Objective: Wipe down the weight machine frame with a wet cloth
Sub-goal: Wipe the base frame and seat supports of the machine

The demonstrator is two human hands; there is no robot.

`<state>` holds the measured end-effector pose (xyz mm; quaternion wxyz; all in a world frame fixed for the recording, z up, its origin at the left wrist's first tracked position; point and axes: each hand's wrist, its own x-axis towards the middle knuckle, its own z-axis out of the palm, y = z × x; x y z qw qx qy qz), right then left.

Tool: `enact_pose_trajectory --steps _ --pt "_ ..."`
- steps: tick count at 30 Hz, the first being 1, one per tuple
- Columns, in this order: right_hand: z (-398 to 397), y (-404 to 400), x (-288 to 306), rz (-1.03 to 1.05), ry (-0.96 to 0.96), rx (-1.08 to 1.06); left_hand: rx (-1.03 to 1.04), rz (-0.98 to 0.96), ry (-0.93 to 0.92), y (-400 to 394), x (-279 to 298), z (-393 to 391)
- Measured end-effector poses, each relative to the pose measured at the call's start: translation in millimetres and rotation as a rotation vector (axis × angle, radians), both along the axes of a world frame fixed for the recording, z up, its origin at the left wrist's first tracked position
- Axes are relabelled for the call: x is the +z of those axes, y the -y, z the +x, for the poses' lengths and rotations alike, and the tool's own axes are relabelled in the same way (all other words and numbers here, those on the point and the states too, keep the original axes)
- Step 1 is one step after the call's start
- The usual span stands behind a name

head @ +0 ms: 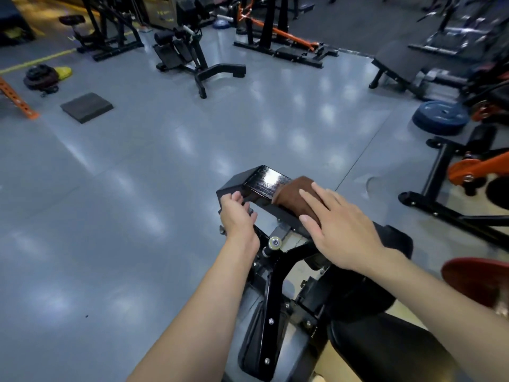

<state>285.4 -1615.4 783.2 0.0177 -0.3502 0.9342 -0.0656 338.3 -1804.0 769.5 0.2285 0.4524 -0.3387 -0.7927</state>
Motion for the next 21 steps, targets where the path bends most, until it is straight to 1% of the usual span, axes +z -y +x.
enact_pose_trajectory --steps 3,5,9,11,13,17,19,21 --pt "5.7 -6.9 -0.9 0.016 0.003 -0.047 -0.026 -0.035 0.000 -20.1 2.1 3.5" --pt "-1.2 13.3 -1.1 0.002 -0.007 -0.051 -0.038 -0.055 0.005 -29.8 4.2 6.1" --pt "-23.8 74.7 2.4 -0.025 0.078 0.033 -0.051 -0.068 0.035 -42.7 4.3 10.8" --pt "-26.8 82.8 2.5 -0.018 0.101 0.064 -0.073 -0.092 0.039 -46.2 3.2 12.4" --pt "-25.7 63.8 2.5 -0.026 0.115 0.055 -0.093 -0.165 0.054 -48.9 3.0 12.5" --pt "-29.7 2.8 4.9 -0.044 0.155 -0.113 -0.149 -0.332 0.173 -58.6 1.5 6.1" --pt "-32.4 -14.5 6.3 -0.042 0.142 -0.154 -0.165 -0.462 0.208 -69.1 0.8 -0.8" --pt "-34.5 -22.5 6.9 -0.054 0.170 -0.166 -0.145 -0.526 0.238 -79.4 1.9 -6.1"
